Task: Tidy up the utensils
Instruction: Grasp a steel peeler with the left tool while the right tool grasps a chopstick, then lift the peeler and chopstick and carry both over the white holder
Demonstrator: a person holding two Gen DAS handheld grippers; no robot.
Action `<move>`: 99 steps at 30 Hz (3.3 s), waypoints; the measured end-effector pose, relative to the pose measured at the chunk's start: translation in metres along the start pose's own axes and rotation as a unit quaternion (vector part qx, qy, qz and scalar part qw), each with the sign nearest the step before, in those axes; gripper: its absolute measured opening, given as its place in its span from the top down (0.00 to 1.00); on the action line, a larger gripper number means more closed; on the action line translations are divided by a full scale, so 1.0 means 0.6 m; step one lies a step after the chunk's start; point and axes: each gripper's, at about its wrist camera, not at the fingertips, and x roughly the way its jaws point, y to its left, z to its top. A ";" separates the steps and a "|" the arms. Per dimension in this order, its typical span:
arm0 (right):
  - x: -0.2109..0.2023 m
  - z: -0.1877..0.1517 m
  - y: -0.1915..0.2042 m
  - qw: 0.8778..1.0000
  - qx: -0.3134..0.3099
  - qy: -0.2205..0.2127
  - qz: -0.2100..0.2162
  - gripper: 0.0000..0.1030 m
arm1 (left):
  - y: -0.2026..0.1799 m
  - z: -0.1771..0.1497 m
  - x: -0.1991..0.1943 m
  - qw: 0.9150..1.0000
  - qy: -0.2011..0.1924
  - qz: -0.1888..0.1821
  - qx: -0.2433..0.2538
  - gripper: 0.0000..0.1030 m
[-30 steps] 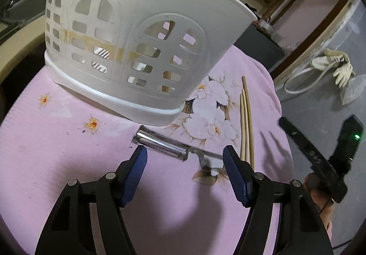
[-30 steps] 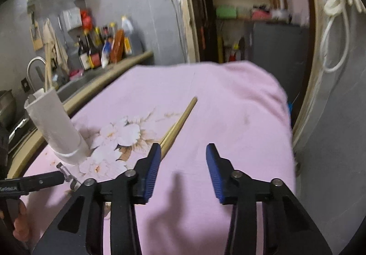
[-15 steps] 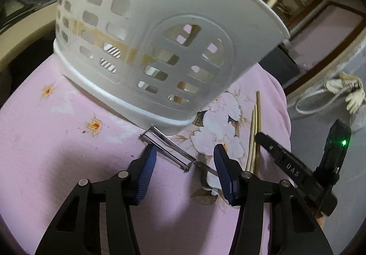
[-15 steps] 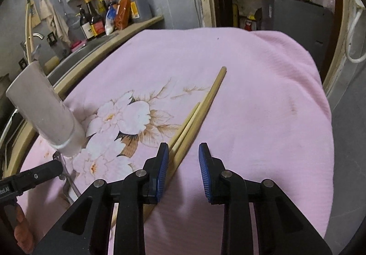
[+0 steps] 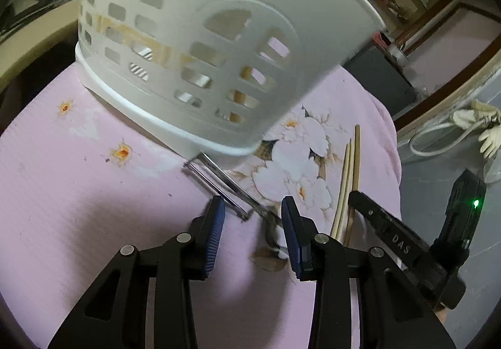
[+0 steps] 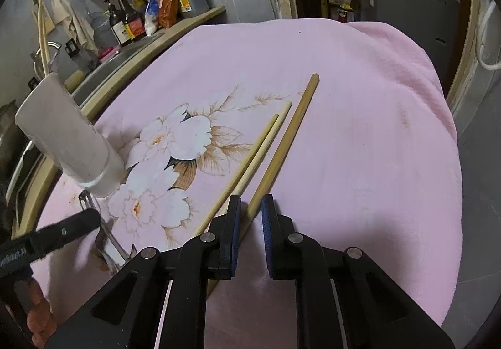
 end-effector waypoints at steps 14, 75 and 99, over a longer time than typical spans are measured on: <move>-0.055 -0.057 0.005 0.998 0.045 0.028 0.017 0.94 | 0.011 0.000 -0.004 0.998 0.041 -0.033 -0.016 0.85; -0.255 -0.193 0.161 0.910 -0.096 -0.396 -0.082 0.95 | -0.031 -0.108 -0.256 0.921 -0.249 -0.063 0.293 0.91; -0.306 -0.014 0.279 0.792 -0.116 -0.600 -0.003 0.95 | -0.033 0.081 -0.375 0.858 -0.428 -0.080 0.274 0.91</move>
